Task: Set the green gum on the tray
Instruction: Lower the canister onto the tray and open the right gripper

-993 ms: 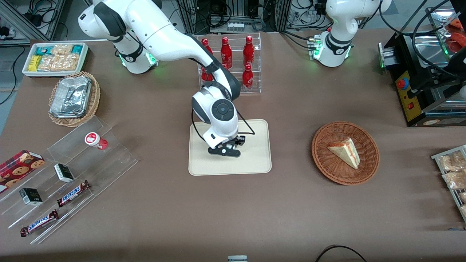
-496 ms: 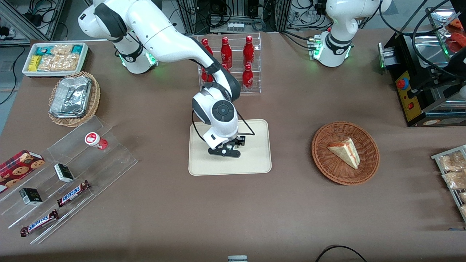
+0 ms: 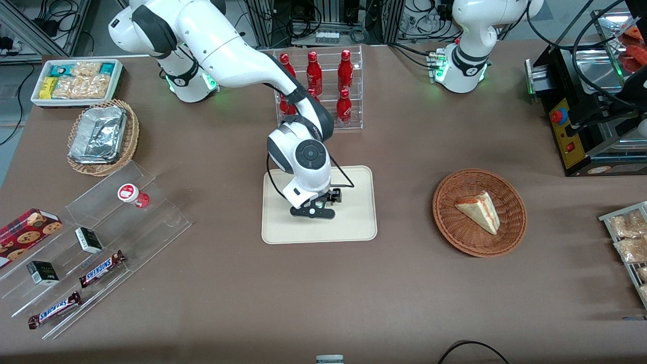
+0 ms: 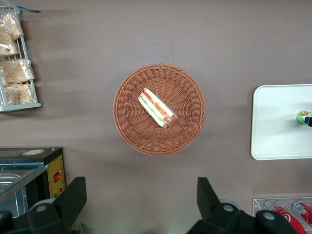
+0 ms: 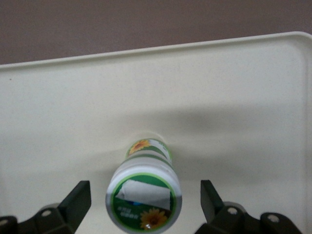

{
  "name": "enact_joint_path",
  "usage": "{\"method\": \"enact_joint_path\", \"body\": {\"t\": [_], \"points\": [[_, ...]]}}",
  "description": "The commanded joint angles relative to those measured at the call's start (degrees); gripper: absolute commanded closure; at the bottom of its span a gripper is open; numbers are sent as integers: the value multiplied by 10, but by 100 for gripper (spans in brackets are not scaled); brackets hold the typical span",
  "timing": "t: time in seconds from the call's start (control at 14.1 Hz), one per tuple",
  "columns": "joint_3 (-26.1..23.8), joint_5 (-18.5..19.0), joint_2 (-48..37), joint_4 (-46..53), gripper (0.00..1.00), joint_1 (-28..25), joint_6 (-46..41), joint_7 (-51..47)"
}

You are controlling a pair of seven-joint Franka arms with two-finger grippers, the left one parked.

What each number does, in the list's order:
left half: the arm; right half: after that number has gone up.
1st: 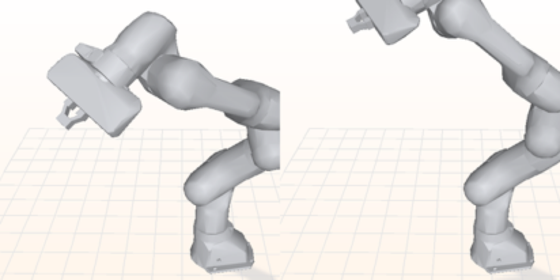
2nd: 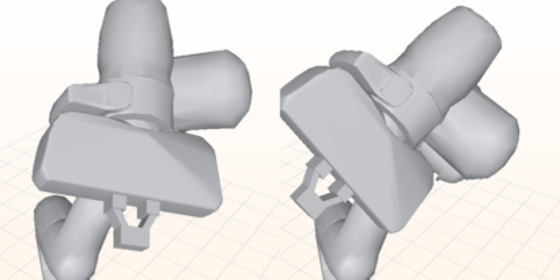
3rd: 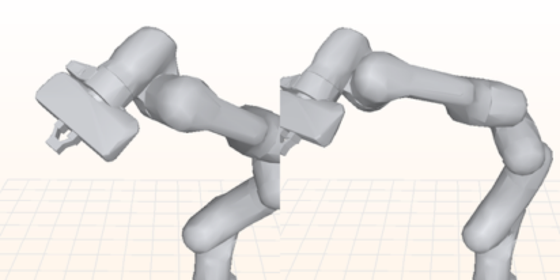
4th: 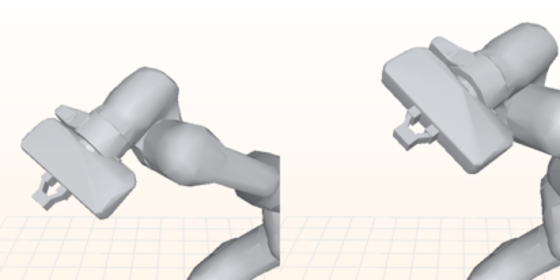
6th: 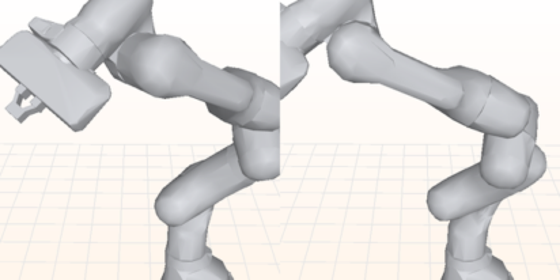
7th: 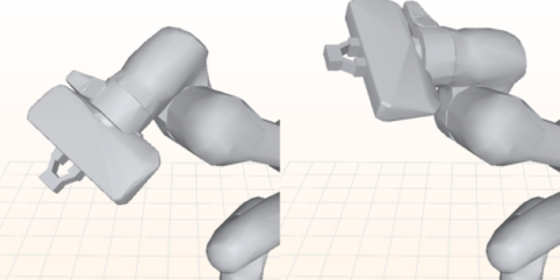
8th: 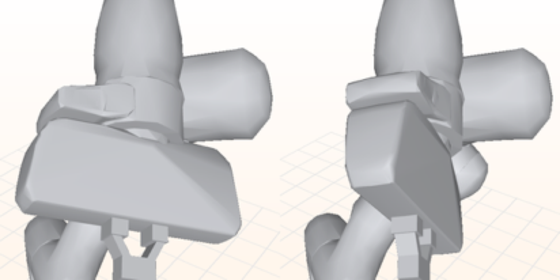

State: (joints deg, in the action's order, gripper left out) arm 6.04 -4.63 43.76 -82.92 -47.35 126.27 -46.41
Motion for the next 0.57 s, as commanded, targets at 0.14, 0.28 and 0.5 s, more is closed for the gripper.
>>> {"method": "enact_joint_path", "body": {"t": [0.14,0.28,0.5], "points": [[3,8,-24,17,0,9,-54,39],[6,8,-47,17,0,10,-97,87],[6,7,-88,17,0,24,-169,116]]}}
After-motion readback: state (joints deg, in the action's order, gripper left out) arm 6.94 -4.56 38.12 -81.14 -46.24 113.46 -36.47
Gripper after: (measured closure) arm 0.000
